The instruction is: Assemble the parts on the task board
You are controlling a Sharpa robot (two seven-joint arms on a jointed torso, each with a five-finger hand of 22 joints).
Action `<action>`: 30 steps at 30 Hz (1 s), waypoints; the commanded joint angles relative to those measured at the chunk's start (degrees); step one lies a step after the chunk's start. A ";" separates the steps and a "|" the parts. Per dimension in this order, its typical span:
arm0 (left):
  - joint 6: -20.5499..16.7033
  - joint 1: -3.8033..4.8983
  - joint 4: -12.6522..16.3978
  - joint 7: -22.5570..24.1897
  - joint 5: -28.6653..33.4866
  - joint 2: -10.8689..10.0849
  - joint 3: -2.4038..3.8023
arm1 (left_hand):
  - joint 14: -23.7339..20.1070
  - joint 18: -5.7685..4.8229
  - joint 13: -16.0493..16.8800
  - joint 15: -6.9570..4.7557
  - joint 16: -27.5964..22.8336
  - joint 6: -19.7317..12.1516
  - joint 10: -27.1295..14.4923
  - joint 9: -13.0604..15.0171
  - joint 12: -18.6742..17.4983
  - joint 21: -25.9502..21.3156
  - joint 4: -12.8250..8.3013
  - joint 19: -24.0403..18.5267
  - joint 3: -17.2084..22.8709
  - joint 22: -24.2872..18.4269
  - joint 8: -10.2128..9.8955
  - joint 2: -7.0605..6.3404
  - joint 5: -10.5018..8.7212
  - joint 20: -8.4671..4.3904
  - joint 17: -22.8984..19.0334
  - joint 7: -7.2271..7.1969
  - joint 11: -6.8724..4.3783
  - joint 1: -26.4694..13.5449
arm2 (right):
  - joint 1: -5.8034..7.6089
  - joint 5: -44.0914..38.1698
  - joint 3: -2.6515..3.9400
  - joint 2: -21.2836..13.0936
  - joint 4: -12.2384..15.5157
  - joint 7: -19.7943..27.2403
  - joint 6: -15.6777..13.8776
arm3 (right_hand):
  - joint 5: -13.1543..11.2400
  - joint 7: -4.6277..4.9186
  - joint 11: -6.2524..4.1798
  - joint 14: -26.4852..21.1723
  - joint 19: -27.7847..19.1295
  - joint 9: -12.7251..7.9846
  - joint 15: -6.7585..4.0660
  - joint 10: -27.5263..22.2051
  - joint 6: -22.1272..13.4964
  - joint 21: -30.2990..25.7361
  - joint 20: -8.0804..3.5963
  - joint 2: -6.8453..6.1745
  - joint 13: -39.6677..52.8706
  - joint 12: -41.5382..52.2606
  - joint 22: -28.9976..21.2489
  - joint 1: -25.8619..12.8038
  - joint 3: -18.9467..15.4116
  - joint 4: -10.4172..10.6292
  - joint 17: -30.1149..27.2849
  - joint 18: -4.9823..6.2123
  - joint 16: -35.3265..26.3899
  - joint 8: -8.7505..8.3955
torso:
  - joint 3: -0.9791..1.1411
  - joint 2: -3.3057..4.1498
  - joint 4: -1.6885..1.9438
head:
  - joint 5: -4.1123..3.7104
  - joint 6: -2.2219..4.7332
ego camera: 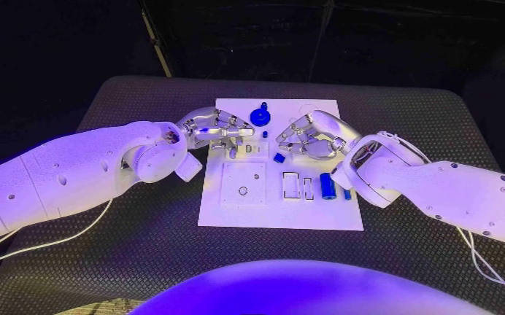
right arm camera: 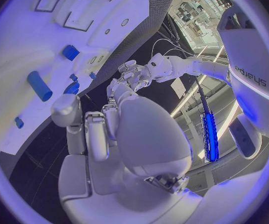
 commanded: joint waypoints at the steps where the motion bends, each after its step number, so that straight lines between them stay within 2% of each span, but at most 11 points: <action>1: 2.35 0.02 -0.11 1.18 0.66 0.06 0.04 | 0.17 1.07 -0.01 0.10 0.18 0.13 -0.12 -0.22 0.30 0.20 -0.10 0.43 -0.51 0.10 -0.23 0.25 -0.20 -0.12 0.01 0.05 0.01 0.78 | 0.09 1.88 0.03 0.05 -0.15 0.23 0.05 | 0.22 0.15 -0.33 5.34 0.34 -0.04 0.07 0.39 -0.43 0.07 0.05 -0.64 -4.95 -0.11 -0.19 -0.06 0.46 -0.18 11.29 -0.27 0.19 -0.42 | -0.03 0.02 0.08 | -0.35 0.00; 7: 1.19 0.00 -0.23 1.87 0.63 -0.21 0.04 | 0.08 1.06 -0.06 0.11 0.20 0.40 -0.23 -0.55 0.38 0.19 -0.20 0.43 -0.73 0.15 -0.37 0.52 -0.20 -0.12 0.00 0.05 0.01 1.31 | 0.09 -7.47 0.05 -0.02 0.41 -5.79 2.20 | -0.46 0.37 -0.14 5.27 -0.07 -0.03 0.24 0.15 -0.58 -0.24 0.21 -2.01 -5.13 -0.29 -0.85 -0.61 1.02 -0.64 11.04 -0.14 0.07 -0.68 | 0.10 0.06 0.02 | -0.15 0.00; 9: 0.93 0.00 -0.21 2.13 0.63 -0.27 0.04 | -0.02 1.06 -0.08 0.12 0.09 0.52 -0.28 -0.66 0.39 0.18 -0.20 0.42 -0.84 0.16 -0.41 0.59 -0.20 -0.12 -0.13 0.08 0.03 1.42 | 0.09 -13.10 0.06 0.06 1.07 -9.01 3.08 | -1.59 0.60 0.06 5.22 -0.28 -0.08 0.42 -0.02 -1.01 -0.41 0.34 -3.09 -5.33 -0.46 -1.20 -1.79 0.72 -0.31 10.85 -0.08 -0.04 -1.03 | 0.10 0.03 -0.05 | -0.17 0.00; 12: 0.59 0.00 -0.17 2.42 0.63 -0.33 0.04 | -0.06 1.05 -0.10 0.13 0.08 0.64 -0.30 -0.74 0.42 0.17 -0.20 0.41 -0.92 0.17 -0.42 0.68 -0.20 -0.11 -0.15 0.09 0.04 1.53 | 0.08 -19.21 0.07 0.16 2.10 -13.28 4.33 | -3.10 0.88 0.33 5.16 -0.53 -0.13 0.66 -0.33 -1.73 -0.64 0.54 -4.44 -5.70 -0.75 -1.62 -3.47 0.11 0.42 10.61 -0.01 -0.17 -1.53 | 0.05 0.03 0.04 | -0.30 0.00; 16: 0.12 -0.01 -0.09 2.85 0.63 -0.42 0.04 | -0.09 1.05 -0.12 0.13 0.07 0.73 -0.32 -0.80 0.43 0.17 -0.20 0.40 -0.97 0.18 -0.43 0.74 -0.20 -0.11 -0.16 0.11 0.05 1.59 | 0.08 -26.10 0.07 0.50 3.26 -19.18 6.32 | -6.32 1.20 0.70 5.05 -0.95 -0.09 1.00 -1.03 -3.00 -1.10 0.92 -6.88 -6.55 -1.39 -2.36 -6.32 -1.30 2.03 10.17 0.12 -0.41 -2.26 | 0.05 -0.01 0.02 | -0.40 0.00; 21: -0.42 -0.01 -0.05 3.33 0.63 -0.57 0.04 | -0.12 1.05 -0.14 0.15 0.07 0.89 -0.34 -0.90 0.46 0.16 -0.19 0.40 -1.06 0.20 -0.44 0.84 -0.20 -0.10 -0.17 0.14 0.06 1.69 | 0.08 -31.71 0.08 1.23 3.81 -25.10 8.64 | -6.00 1.43 0.99 5.00 -1.21 -0.03 1.25 -1.78 -4.31 -1.44 1.21 -9.10 -7.27 -1.89 -2.79 -8.49 -3.21 4.00 10.02 0.22 -0.52 -2.79 | 0.02 -0.02 0.03 | -0.52 0.00; 25: -0.55 -0.02 0.01 3.52 0.63 -0.61 0.04 | -0.15 1.05 -0.16 0.16 0.07 1.01 -0.36 -0.98 0.48 0.16 -0.16 0.39 -1.15 0.21 -0.45 0.92 -0.20 -0.10 -0.19 0.16 0.08 1.75 | 0.08 -33.99 0.09 2.00 3.78 -28.08 9.31 | -5.45 1.53 1.10 5.02 -1.22 0.02 1.35 -1.97 -4.74 -1.53 1.32 -9.79 -7.37 -1.91 -2.86 -9.10 -4.14 5.41 10.06 0.23 -0.51 -2.86 | 0.00 0.00 0.08 | -0.52 0.00; 30: -0.57 -0.02 0.07 3.70 0.63 -0.62 0.04 | -0.20 1.04 -0.18 0.17 0.02 1.16 -0.38 -1.07 0.50 0.15 -0.12 0.39 -1.25 0.22 -0.46 1.00 -0.20 -0.09 -0.25 0.18 0.10 1.79 | 0.07 -36.35 0.11 3.30 3.32 -32.04 9.12 | -4.81 1.56 1.14 5.07 -1.04 0.06 1.39 -2.03 -4.87 -1.40 1.37 -9.85 -7.37 -1.85 -2.58 -9.24 -4.61 6.49 10.28 0.19 -0.39 -2.81 | -0.02 -0.01 0.11 | -0.55 0.00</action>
